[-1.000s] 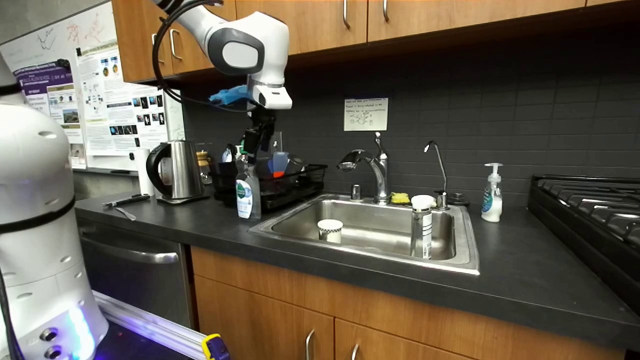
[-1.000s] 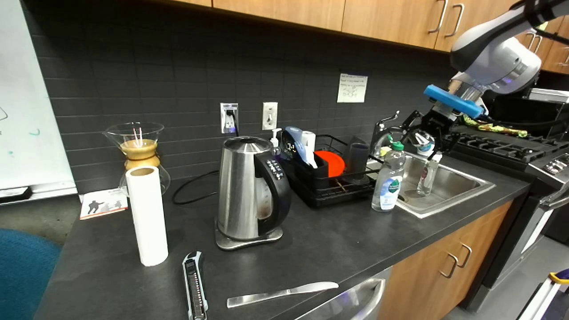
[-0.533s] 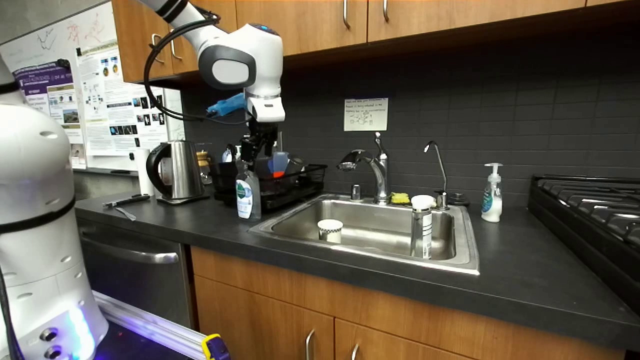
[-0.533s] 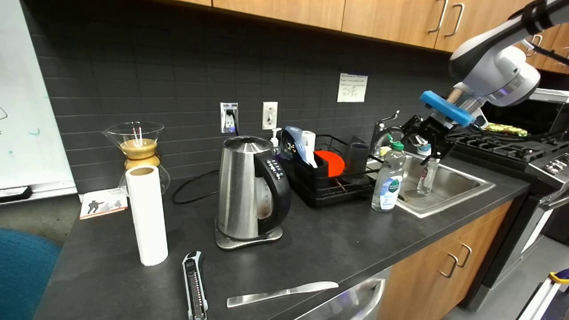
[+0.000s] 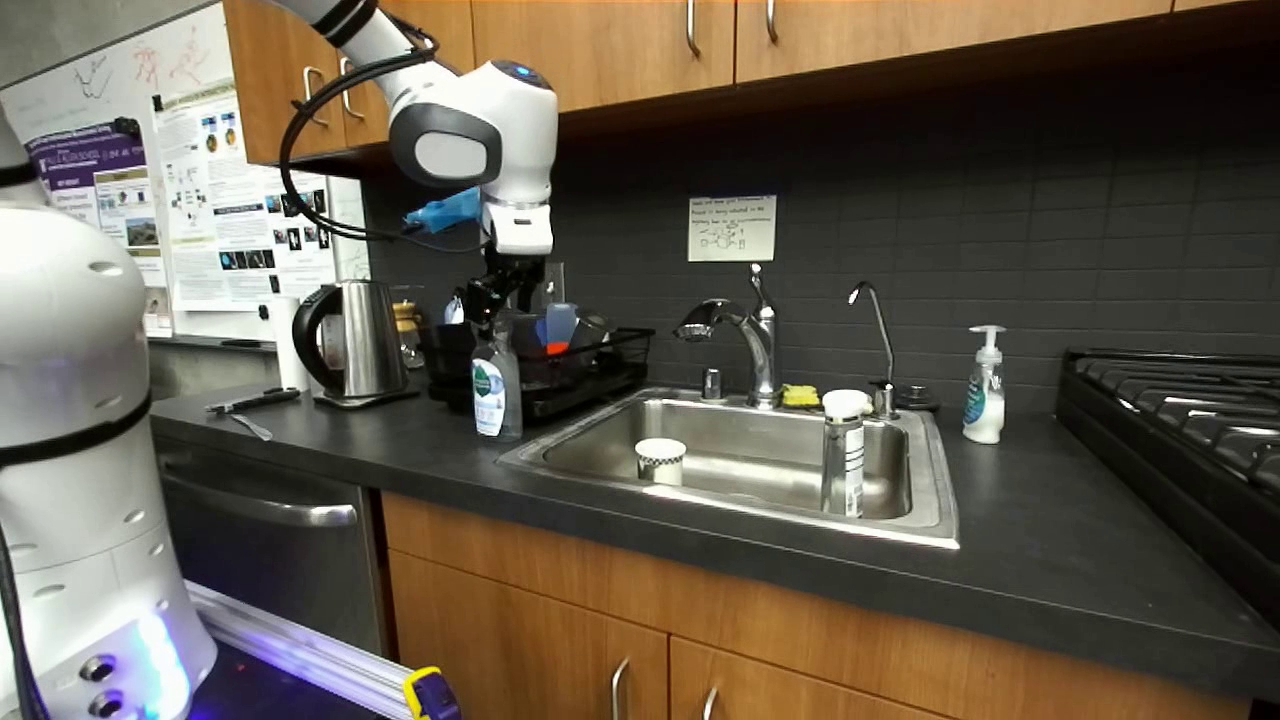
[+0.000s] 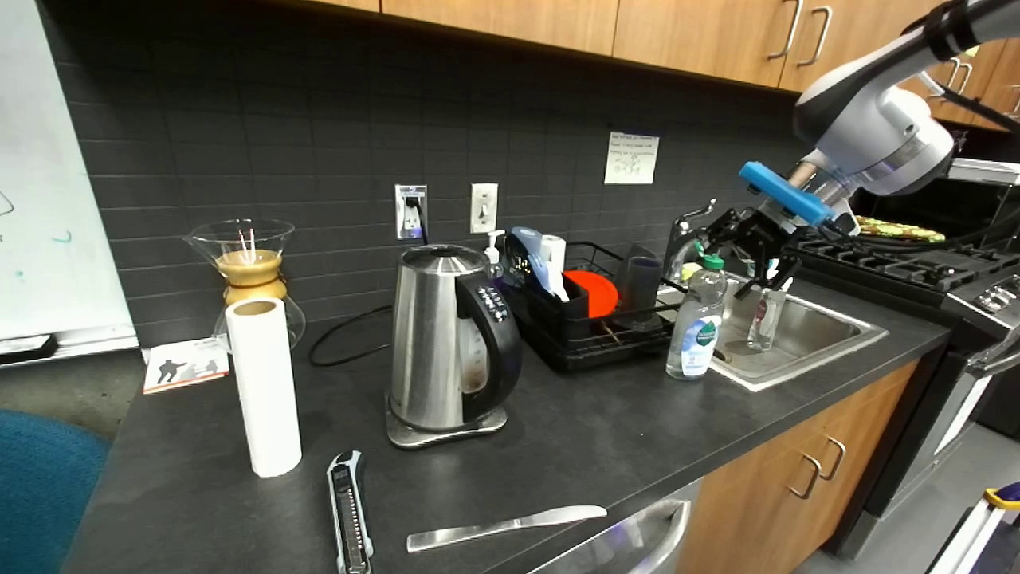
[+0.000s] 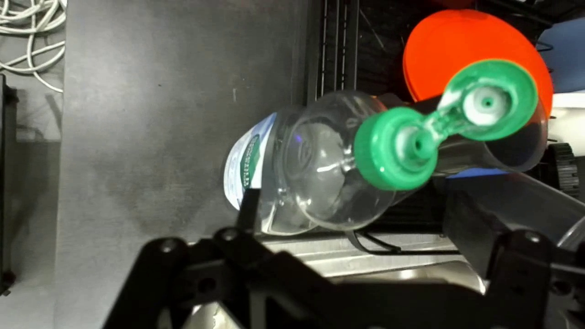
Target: Move the dishwashing liquid bottle to the right side of the counter.
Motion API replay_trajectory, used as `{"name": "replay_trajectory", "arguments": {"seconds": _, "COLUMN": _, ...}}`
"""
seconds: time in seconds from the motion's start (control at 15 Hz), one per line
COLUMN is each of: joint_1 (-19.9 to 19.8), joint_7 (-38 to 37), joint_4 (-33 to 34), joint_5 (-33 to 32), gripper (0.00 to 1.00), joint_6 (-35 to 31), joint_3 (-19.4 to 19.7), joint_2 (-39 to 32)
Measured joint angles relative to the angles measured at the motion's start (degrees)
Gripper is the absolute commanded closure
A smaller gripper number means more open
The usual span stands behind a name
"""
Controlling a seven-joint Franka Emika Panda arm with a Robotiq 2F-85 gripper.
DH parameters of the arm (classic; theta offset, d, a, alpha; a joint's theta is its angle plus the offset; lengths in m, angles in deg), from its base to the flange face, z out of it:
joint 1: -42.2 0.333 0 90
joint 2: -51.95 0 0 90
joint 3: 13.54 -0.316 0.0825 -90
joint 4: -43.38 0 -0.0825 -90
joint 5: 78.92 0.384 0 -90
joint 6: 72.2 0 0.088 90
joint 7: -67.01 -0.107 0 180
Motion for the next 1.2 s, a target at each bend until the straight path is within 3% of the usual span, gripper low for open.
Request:
{"name": "replay_trajectory", "arguments": {"seconds": 0.13, "joint_1": 0.6, "joint_7": -0.2, "joint_4": 0.0, "joint_5": 1.8, "gripper": 0.0, "joint_6": 0.0, "joint_3": -0.4, "joint_2": -0.5}}
{"name": "replay_trajectory", "arguments": {"seconds": 0.2, "joint_1": 0.8, "joint_7": -0.3, "joint_4": 0.0, "joint_5": 2.7, "gripper": 0.25, "joint_6": 0.0, "joint_3": -0.6, "joint_2": -0.8}}
{"name": "replay_trajectory", "arguments": {"seconds": 0.33, "joint_1": 1.3, "joint_7": -0.4, "joint_4": 0.1, "joint_5": 3.9, "gripper": 0.32, "joint_6": 0.0, "joint_3": -1.0, "joint_2": -1.5}}
{"name": "replay_trajectory", "arguments": {"seconds": 0.6, "joint_1": 1.3, "joint_7": -1.9, "joint_4": 0.2, "joint_5": 4.6, "gripper": 0.64, "joint_6": 0.0, "joint_3": -1.7, "joint_2": -2.3}}
{"name": "replay_trajectory", "arguments": {"seconds": 1.2, "joint_1": 1.2, "joint_7": -5.2, "joint_4": 0.5, "joint_5": 2.5, "gripper": 0.66, "joint_6": 0.2, "joint_3": -2.3, "joint_2": -2.1}}
